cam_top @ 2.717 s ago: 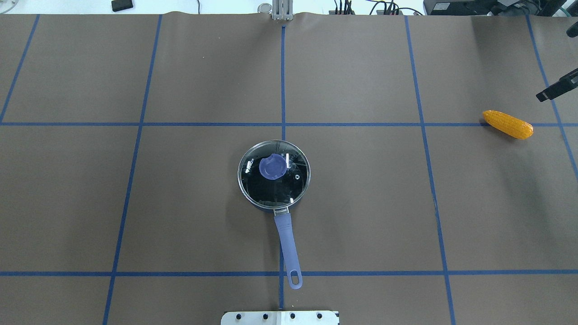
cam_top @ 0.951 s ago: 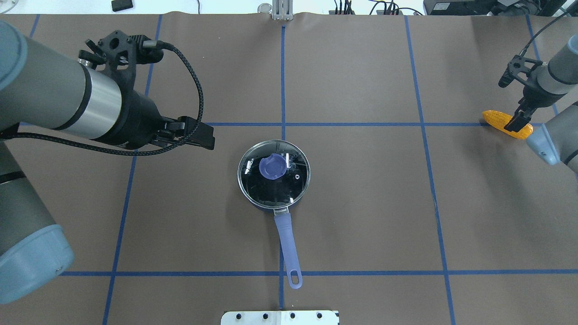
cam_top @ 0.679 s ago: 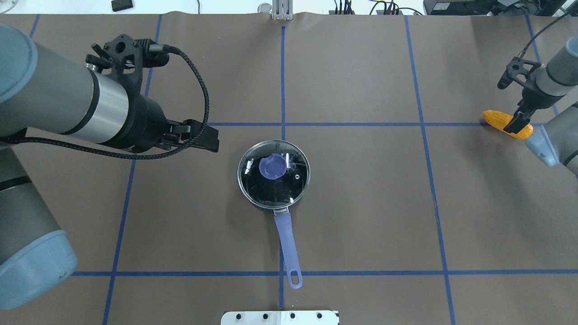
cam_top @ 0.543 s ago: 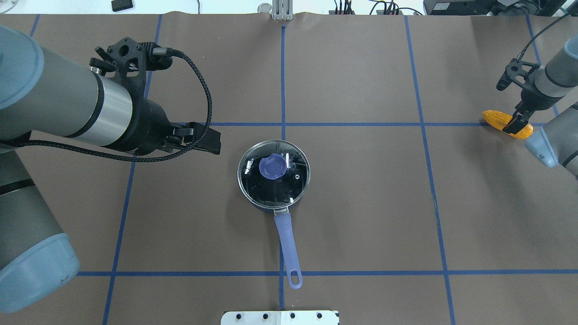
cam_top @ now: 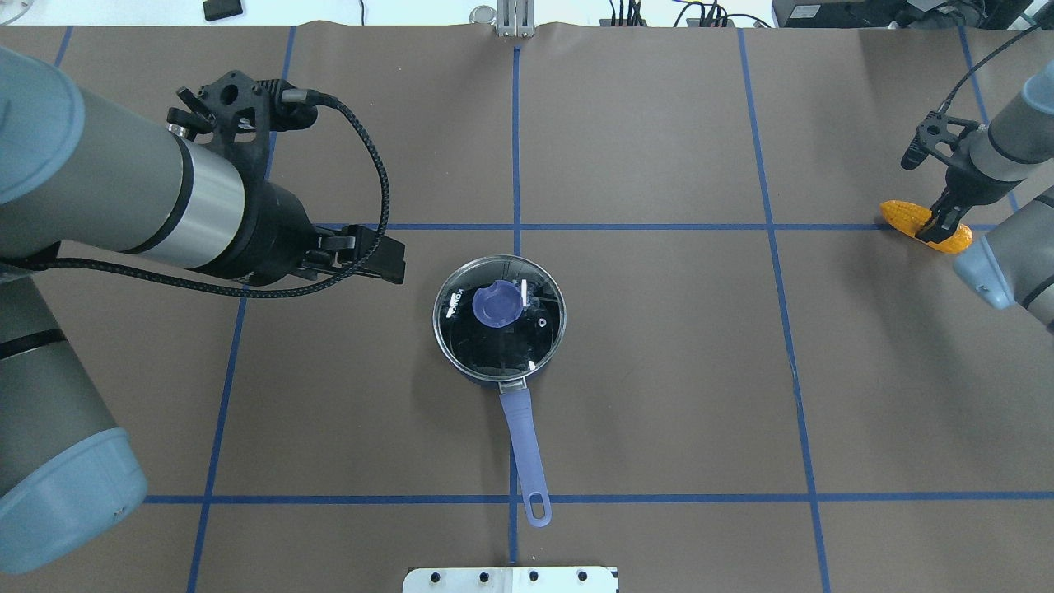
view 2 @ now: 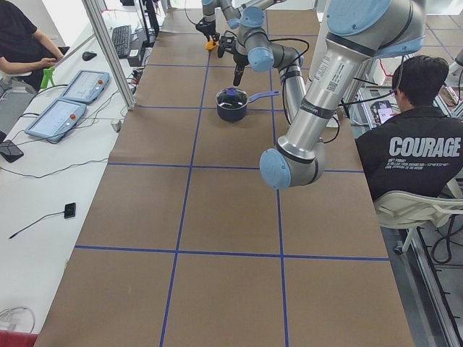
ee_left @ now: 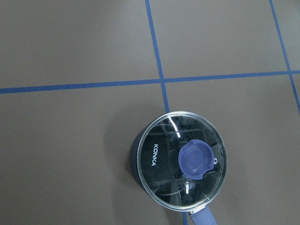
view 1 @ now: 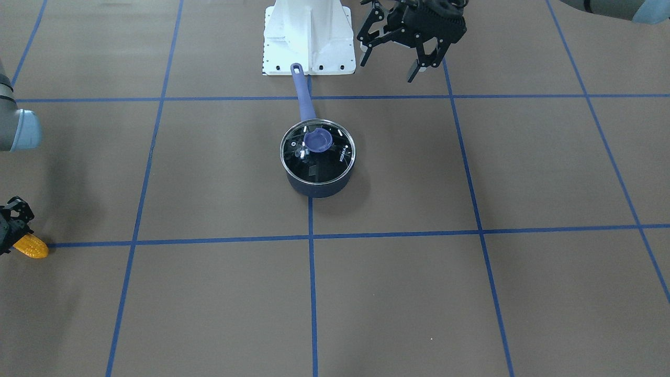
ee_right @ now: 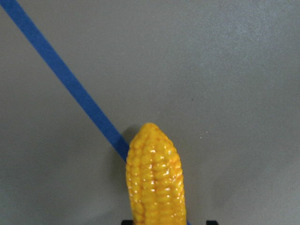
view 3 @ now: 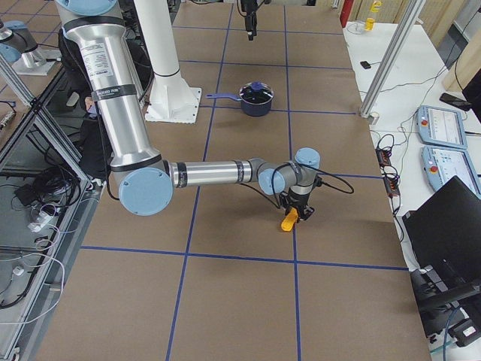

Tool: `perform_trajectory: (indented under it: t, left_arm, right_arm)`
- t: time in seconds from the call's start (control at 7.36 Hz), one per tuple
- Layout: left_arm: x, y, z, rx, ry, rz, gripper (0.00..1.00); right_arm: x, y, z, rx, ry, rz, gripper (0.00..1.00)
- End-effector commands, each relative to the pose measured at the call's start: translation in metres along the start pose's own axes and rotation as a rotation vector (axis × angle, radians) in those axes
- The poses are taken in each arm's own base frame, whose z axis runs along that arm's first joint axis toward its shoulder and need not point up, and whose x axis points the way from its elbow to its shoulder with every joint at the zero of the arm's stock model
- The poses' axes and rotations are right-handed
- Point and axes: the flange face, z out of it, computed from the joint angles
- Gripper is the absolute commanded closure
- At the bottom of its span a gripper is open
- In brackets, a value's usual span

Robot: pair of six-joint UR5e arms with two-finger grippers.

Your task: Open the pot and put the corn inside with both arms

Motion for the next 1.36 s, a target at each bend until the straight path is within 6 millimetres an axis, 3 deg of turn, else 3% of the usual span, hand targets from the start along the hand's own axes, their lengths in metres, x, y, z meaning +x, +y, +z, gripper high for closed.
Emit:
perform_trajectory:
  t: [0.0, 0.27, 0.68, 0.95, 1.09, 1.22]
  left_arm:
    - [0.0, 0.0, 0.001, 0.003, -0.004, 0.0, 0.03]
    - [0.004, 0.005, 0.007, -0.013, -0.002, 0.005, 0.03]
    - [0.036, 0.02, 0.037, 0.012, -0.033, 0.009, 0.03]
    - [0.058, 0.02, 0.067, 0.015, -0.061, 0.01, 0.03]
    - [0.078, 0.011, 0.092, 0.018, -0.089, 0.011, 0.03]
    - [0.087, 0.001, 0.11, 0.012, -0.107, 0.01, 0.03]
  right_arm:
    - [-0.004, -0.003, 0.002, 0.0, -0.004, -0.008, 0.49]
    - [-0.004, -0.011, -0.004, 0.01, 0.002, -0.012, 0.59]
    - [-0.004, -0.023, -0.017, 0.03, -0.002, -0.013, 0.63]
    - [0.015, -0.014, -0.043, 0.084, -0.045, 0.032, 0.63]
    - [0.017, -0.013, -0.062, 0.087, -0.06, 0.056, 0.63]
    - [0.01, -0.026, -0.09, 0.07, -0.066, 0.065, 0.63]
